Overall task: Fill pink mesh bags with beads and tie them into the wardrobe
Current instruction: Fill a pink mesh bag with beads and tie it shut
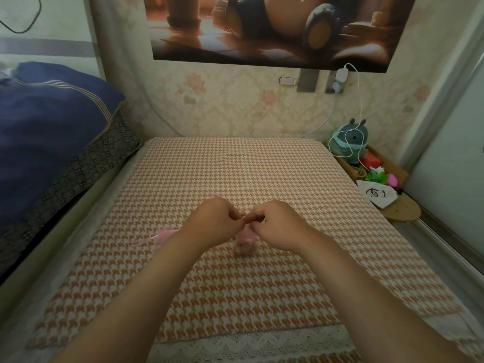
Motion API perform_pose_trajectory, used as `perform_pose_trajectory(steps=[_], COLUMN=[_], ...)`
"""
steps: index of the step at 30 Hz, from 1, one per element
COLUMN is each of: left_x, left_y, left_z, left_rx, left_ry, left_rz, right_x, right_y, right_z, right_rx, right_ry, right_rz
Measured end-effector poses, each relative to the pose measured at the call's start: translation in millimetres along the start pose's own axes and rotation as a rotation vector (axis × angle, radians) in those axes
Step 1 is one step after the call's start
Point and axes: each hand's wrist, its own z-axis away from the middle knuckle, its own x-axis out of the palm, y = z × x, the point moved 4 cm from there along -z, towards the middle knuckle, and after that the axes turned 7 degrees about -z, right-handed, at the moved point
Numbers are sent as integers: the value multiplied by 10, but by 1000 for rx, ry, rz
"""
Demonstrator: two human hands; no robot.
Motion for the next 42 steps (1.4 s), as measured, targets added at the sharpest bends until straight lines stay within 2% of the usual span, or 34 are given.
perform_pose_trajectory(steps=[7, 10, 18, 21, 25, 27, 30, 33, 35, 39, 42], left_x=[-129, -142, -144, -118, -104, -103, -107, -105, -95, -97, -95], left_y=[-272, -408, -496, -497, -525, -529, -501, -466, -463, -489, -527], left_z=[49, 58, 78, 84, 62, 58, 49, 39, 29, 23, 20], left_rx=[-47, -27, 29, 52, 58, 50, 50, 64, 74, 76, 70], left_ry=[26, 26, 24, -16, -63, -75, -72, -80, -86, -100, -97], left_rz=[22, 13, 20, 77, 110, 115, 116, 121, 122, 141, 139], right_x=[68, 144, 510, 572, 562, 478, 282, 224, 270, 364, 381], right_y=[-79, -38, -129, -122, -84, -117, -260, -426, -498, -469, -419], right_z=[-57, -93, -195, -239, -276, -289, -270, -188, -130, -141, -195], right_rx=[-60, -40, -93, -85, -47, -28, -57, -137, -183, -194, -183], right_ry=[62, 76, -67, -48, -14, 63, 248, 284, 242, 190, 177], right_rz=[-86, -18, 315, 368, 362, 309, 106, -71, -48, 159, 189])
